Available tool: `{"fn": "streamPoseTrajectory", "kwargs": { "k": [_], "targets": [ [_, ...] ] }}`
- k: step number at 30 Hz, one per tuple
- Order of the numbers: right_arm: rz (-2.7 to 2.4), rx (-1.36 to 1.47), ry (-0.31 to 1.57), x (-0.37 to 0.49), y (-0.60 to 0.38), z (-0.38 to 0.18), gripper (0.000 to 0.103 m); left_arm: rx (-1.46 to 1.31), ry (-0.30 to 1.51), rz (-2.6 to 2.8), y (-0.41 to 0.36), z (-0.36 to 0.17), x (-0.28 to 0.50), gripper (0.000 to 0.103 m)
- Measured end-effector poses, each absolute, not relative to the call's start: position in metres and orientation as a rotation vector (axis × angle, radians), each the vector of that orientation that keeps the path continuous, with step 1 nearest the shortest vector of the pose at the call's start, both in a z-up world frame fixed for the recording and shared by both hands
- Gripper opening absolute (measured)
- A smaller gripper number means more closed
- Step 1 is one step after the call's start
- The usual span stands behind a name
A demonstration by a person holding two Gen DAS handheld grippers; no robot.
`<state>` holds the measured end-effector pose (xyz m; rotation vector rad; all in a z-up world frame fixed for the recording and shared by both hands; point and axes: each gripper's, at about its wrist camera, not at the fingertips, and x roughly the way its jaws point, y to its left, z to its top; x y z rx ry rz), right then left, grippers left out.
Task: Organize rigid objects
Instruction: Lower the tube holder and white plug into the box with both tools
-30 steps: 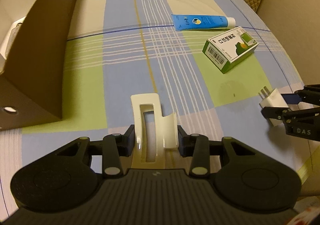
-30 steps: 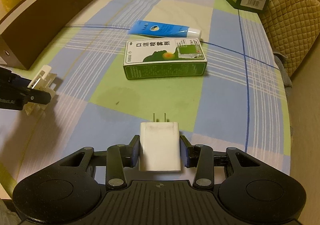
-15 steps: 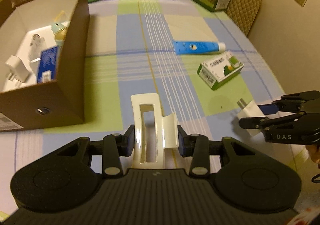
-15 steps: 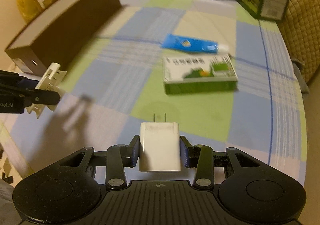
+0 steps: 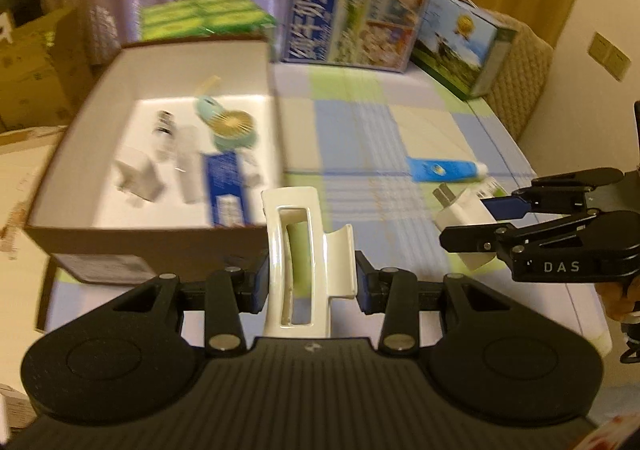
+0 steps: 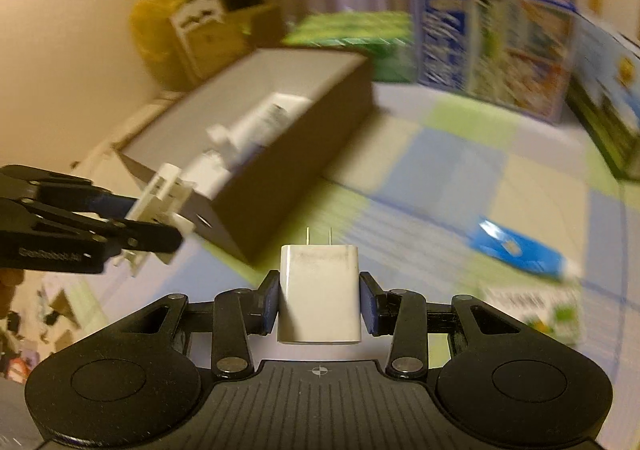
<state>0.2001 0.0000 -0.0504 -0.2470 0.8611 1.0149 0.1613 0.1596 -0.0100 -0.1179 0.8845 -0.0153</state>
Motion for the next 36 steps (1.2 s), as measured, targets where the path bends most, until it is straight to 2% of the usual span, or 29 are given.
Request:
{"fn": "streamPoseTrajectory", "kwargs": {
  "k": [14, 25, 36],
  "targets": [
    [1.185, -0.295, 0.773, 0.197, 0.162, -0.035, 0.038, -0.018, 0.829, 0.079, 0.276, 0.016, 0.19, 0.036],
    [1.145, -0.347, 0.852, 0.213, 0.222, -0.066, 0.038, 0.029, 0.936, 0.03, 0.326, -0.011, 0.233, 0.036],
    [1.1, -0.387, 0.942, 0.224, 0.239, -0.092, 0.038, 0.038, 1.107, -0.019, 0.338, -0.055, 0.258, 0.036]
  ]
}}
